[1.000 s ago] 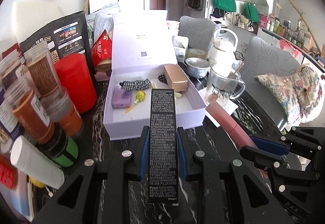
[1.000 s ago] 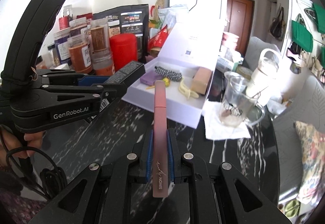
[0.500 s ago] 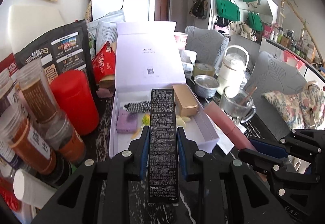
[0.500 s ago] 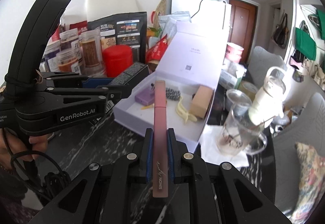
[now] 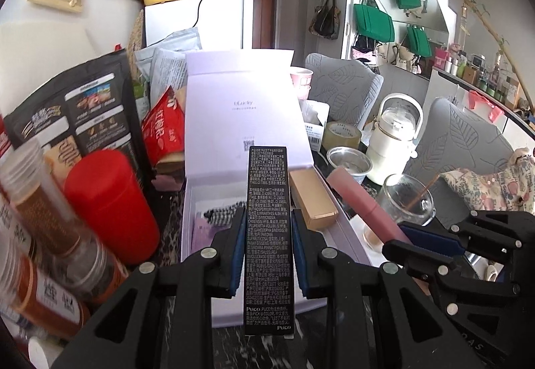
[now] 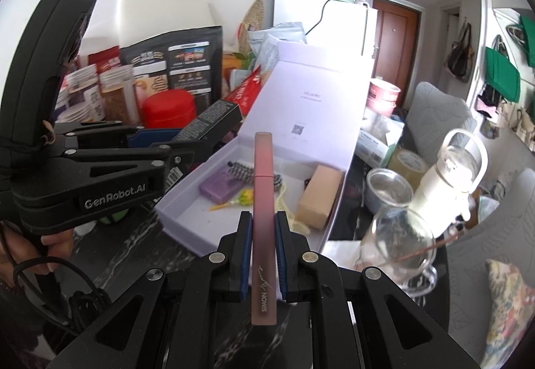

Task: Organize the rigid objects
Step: 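Release the black box from the left gripper while the right gripper drops the pink tube in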

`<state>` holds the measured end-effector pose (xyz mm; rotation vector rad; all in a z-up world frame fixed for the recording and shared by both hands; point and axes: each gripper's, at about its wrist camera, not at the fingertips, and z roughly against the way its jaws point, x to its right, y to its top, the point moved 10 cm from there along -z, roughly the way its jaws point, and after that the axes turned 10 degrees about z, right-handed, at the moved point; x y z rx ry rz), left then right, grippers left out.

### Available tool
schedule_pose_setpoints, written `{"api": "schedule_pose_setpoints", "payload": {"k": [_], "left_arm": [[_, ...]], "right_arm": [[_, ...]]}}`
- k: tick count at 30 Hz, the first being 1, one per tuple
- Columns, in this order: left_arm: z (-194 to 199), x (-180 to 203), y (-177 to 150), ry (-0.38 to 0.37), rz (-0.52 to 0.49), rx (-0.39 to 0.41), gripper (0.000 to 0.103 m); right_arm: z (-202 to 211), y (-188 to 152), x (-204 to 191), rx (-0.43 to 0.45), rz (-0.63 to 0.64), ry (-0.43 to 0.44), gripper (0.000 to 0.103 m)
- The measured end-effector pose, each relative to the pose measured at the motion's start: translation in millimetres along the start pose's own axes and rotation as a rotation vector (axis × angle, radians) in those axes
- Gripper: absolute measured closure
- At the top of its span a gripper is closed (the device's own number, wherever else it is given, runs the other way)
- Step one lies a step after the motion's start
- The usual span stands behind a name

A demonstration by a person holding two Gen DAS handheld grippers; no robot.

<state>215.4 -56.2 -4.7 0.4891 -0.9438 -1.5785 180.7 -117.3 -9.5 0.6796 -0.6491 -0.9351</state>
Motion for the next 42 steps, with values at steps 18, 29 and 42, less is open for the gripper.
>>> {"api": "schedule_pose_setpoints", "payload": {"k": [18,29,42], "left_arm": [[-76,-23,40,0.019,0.006,-0.042,0.078],[-123,-52,27,0.049,0.052,-0.163,0.078],[-144,-60,8,0.079,0.049,-0.262,0.078]], "right_arm": [[-72,27,48,-0.03,-0.065,-0.021,0.09],[-117,30,63,-0.08,-0.106,-0.072,0.09],[-144,11,51,-0.154,-0.099,-0.017,0.09]]}}
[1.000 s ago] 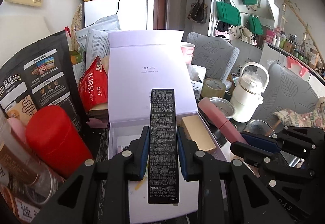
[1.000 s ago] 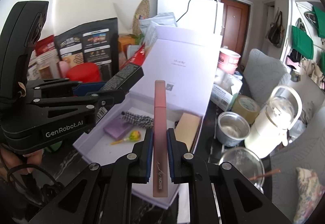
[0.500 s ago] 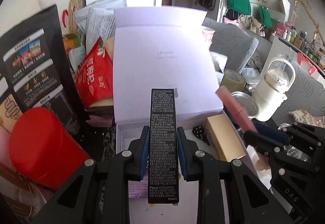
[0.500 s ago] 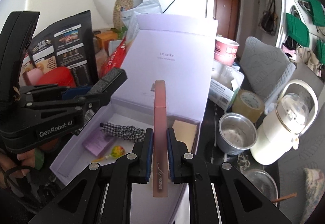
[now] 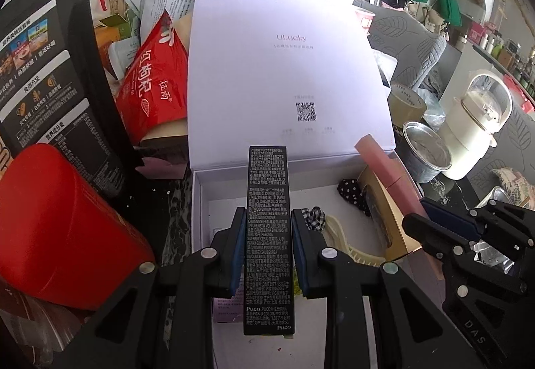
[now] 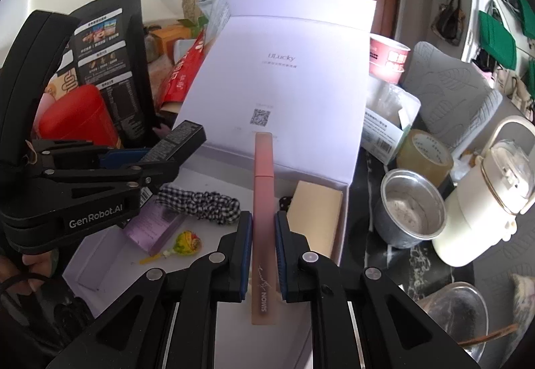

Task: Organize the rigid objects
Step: 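Release the black box from the left gripper while the right gripper drops the pink tube in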

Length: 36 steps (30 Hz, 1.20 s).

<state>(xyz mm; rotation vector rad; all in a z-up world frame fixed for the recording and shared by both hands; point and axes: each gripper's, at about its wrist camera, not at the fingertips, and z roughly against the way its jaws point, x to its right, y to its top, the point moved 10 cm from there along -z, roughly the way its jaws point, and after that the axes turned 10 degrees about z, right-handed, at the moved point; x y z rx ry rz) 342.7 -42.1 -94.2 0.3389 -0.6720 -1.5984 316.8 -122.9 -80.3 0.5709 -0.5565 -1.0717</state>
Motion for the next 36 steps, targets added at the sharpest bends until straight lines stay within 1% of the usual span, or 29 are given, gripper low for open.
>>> {"api": "schedule_pose_setpoints", "payload": {"k": [3,7,9,11,14,16,18,20,28,36], "left_arm": [[-2,3,-3,0.001,-0.012,-0.015,0.078],[-3,6,-6,0.004,-0.025,-0.036,0.078],[-5,6,-9,-0.001,-0.021,-0.057,0.078],[-7,6,-10,0.016,-0.021,-0.071,0.078],[-6,5,-11,0.039,-0.025,-0.074,0.077],[-4,5,-11,0.046,-0.023,-0.068,0.071],[-1,4,-10,0.053,-0.022,-0.06,0.052],[2,5,-9,0.051,-0.018,-0.051,0.043],[20,5,-7,0.044,0.006,-0.027,0.043],[48,9,-6,0.043,0.002,0.01,0.043]], "right_arm": [[-2,-1,-4,-0.007,0.009,0.007,0.09],[-2,-1,-5,-0.009,0.018,-0.008,0.089],[-1,-1,-3,-0.008,0.017,-0.014,0.088],[1,-1,-2,-0.007,0.018,-0.026,0.081],[3,-1,1,-0.007,0.019,-0.038,0.08],[6,0,2,-0.005,0.016,-0.045,0.08],[8,0,3,-0.004,0.015,-0.051,0.08],[11,-1,4,-0.003,0.015,-0.06,0.08],[24,0,1,0.01,0.006,-0.061,0.08],[50,4,0,0.045,0.0,-0.073,0.08]]}}
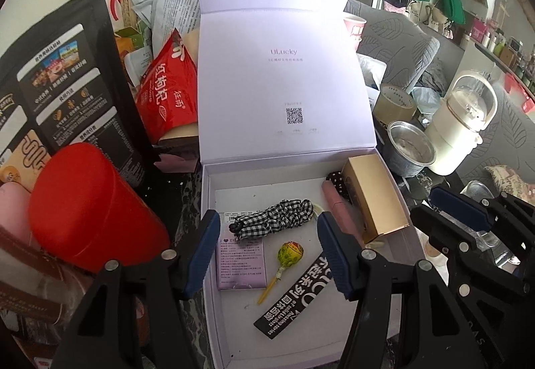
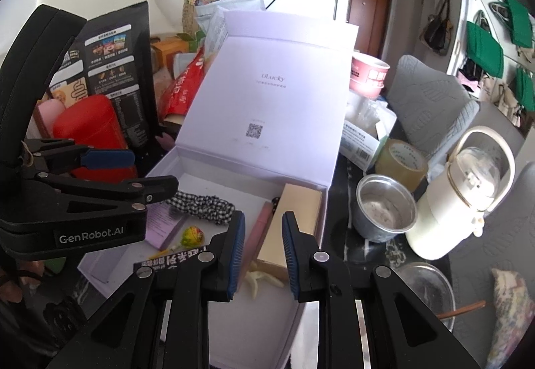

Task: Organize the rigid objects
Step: 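Release the black box from the left gripper while the right gripper drops the pink tube in, then withdraw both grippers back from the white box over the table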

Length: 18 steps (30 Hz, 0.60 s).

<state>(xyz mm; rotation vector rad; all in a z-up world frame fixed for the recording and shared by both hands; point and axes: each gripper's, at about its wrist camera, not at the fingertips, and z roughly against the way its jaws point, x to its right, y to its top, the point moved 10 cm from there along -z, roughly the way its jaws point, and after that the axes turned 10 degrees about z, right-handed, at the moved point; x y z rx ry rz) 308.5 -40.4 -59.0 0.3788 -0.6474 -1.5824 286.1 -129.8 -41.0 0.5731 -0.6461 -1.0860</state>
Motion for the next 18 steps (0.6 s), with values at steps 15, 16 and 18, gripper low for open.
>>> {"api": "schedule_pose_setpoints", "payload": {"k": [15,16,18], "left_arm": [[71,11,2,-0.004,-0.026,0.114,0.043],[77,12,1,-0.003,-0.028,0.124,0.043],[86,12,-1,-0.002,-0.028,0.14,0.042]], "right_arm": [[65,14,-2,0.1,0.005,-0.036,0.075],[69,14,-3,0.107,0.005,-0.038,0.075],[78,14,-3,0.121,0.004,-0.045,0.072]]}}
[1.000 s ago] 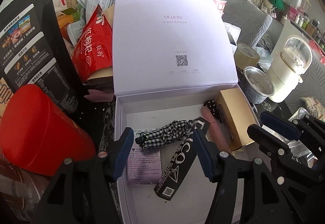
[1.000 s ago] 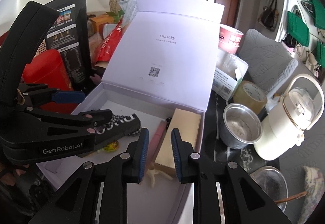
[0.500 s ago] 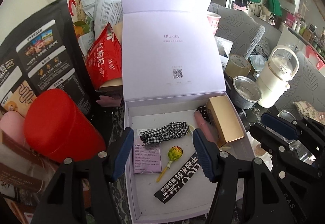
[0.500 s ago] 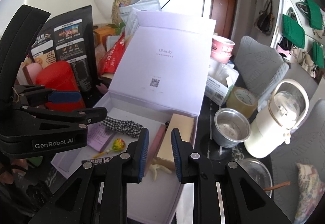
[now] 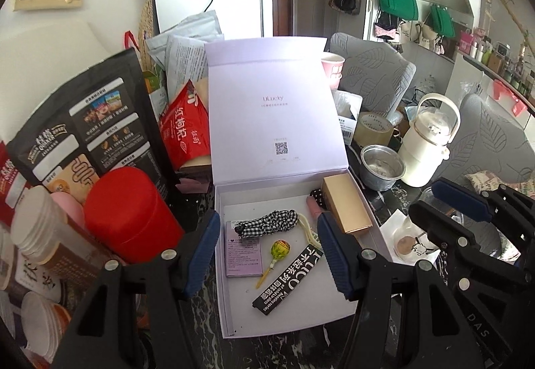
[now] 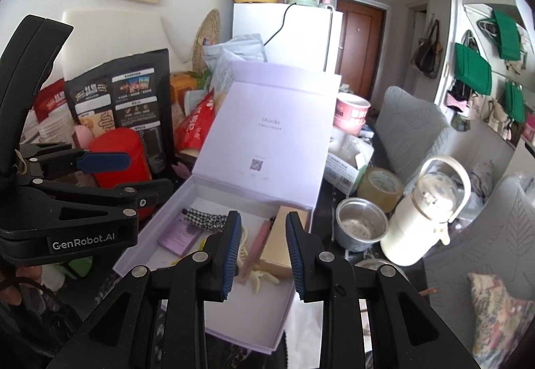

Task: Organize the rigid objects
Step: 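Withdraw both grippers back from the white box over the table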

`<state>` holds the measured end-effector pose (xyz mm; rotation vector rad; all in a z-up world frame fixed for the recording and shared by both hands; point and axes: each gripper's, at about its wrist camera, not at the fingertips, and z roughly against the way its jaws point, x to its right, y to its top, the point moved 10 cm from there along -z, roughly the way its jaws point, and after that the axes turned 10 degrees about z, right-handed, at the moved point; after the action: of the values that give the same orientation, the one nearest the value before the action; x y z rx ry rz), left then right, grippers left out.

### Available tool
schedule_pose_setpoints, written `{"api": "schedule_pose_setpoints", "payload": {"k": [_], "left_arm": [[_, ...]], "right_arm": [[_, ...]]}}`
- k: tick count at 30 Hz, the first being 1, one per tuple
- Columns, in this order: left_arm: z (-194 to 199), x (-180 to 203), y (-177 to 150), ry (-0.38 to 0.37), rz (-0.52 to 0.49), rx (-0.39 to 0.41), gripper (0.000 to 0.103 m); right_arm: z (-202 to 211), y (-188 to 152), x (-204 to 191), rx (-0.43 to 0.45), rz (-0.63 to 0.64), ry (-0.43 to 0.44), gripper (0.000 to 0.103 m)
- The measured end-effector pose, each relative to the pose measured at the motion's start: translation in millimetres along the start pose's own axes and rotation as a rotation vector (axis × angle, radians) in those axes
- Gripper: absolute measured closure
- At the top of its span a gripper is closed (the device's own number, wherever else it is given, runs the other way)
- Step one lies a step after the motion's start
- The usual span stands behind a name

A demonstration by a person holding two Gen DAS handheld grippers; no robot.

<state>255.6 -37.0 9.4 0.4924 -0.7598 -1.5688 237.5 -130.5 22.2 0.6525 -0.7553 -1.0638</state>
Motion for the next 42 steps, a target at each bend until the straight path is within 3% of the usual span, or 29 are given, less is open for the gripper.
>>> {"api": "schedule_pose_setpoints", "payload": {"k": [1,3,9,13,15,17,26,42], "left_arm": [[6,0,0,0.002,-0.001,0.01,0.041],[14,0,0,0.006,-0.001,0.026,0.024],[44,1,-2,0.009,0.0,0.073,0.023],[60,2,-9,0.021,-0.003,0.095,0.021],[67,2,-11,0.024,0.001,0.104,0.007],[76,1,-15,0.031,0.007,0.122,0.002],[102,-1,-40,0.041,0.022,0.139,0.002],[118,-15,-101,0.072,0.063,0.116,0.002]], "right_arm": [[5,1,0,0.008,-0.002,-0.003,0.068],[13,1,0,0.02,-0.003,-0.006,0.067],[37,0,-1,0.051,-0.004,-0.023,0.06],[55,-2,-2,0.077,-0.007,-0.031,0.048],[62,-3,-3,0.085,-0.011,-0.035,0.041],[69,-6,-3,0.093,-0.016,-0.041,0.036],[98,-25,-8,0.101,-0.031,-0.053,0.029],[119,-75,-39,0.058,-0.05,-0.049,0.027]]}}
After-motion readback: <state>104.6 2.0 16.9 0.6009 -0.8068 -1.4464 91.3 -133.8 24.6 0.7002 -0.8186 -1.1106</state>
